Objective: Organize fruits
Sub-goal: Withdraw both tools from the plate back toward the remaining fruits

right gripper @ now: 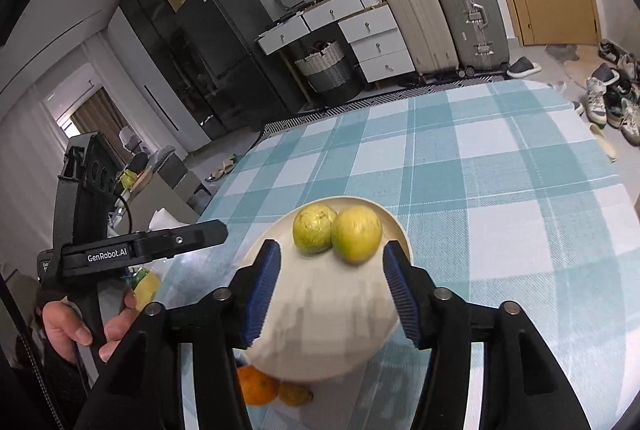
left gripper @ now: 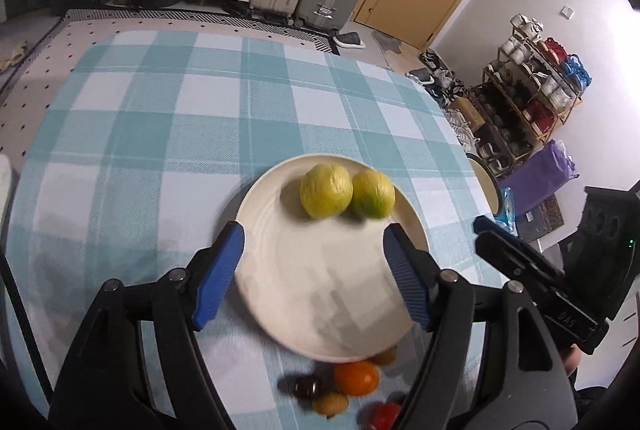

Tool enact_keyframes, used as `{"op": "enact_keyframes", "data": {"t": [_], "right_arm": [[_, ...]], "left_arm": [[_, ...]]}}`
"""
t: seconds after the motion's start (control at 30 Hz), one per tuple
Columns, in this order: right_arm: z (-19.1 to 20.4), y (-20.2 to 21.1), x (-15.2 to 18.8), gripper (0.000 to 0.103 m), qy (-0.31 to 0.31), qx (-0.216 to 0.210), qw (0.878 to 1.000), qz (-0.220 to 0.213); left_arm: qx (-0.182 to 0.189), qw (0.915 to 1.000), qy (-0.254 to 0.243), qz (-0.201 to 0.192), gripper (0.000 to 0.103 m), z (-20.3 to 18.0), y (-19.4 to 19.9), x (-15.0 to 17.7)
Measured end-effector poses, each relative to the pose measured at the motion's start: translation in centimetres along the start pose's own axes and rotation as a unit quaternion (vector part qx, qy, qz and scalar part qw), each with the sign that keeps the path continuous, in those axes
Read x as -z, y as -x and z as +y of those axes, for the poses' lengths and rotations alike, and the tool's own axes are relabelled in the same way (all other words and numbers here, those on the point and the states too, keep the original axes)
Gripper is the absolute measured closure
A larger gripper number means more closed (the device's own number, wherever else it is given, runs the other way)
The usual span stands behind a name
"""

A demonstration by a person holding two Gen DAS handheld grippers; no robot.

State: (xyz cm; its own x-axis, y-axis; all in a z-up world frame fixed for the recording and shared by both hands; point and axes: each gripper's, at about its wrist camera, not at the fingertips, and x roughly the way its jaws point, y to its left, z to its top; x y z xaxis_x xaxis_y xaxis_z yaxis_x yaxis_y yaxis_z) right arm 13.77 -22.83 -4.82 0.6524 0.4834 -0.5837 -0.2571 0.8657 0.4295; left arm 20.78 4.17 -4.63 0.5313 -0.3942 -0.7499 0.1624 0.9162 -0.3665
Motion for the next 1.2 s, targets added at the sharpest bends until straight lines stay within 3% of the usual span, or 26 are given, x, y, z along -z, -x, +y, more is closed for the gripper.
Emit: {"op": "enact_keyframes", "data": {"t": [0.07,0.2,0.5,1.03,1.2], "right_arm": [[0.6,1.0,0.6,0.037,0.008,0.007,1.0,-0.011],[1.7,2.8,1.7,0.034,0.024,0.013,0.999,-0.026],[3.9,6.1,3.7,0.014,0.05,0.026,0.996,-0.063],[5.6,9.3,7.0,0.002,0.077,0.038,0.993,-0.083],[5.5,9.2,8.1,0.001,0.079,0.036,0.994,-0.071]], "left_arm": [[-0.008,0.9999,-0.003,-0.008,0.033,-0.2,1.1,0.8],[-0.029,0.9991,-0.014,-0.029,0.025,-0.8,3.5,2.6],[-0.049,0.9968,-0.036,-0.051,0.021,-2.8,7.1,5.7],[-0.066,0.9962,-0.017,-0.055,0.015,-2.8,8.2,10.7],[-0.066,0.9969,-0.015,-0.042,0.003,-2.6,7.5,12.6]]}}
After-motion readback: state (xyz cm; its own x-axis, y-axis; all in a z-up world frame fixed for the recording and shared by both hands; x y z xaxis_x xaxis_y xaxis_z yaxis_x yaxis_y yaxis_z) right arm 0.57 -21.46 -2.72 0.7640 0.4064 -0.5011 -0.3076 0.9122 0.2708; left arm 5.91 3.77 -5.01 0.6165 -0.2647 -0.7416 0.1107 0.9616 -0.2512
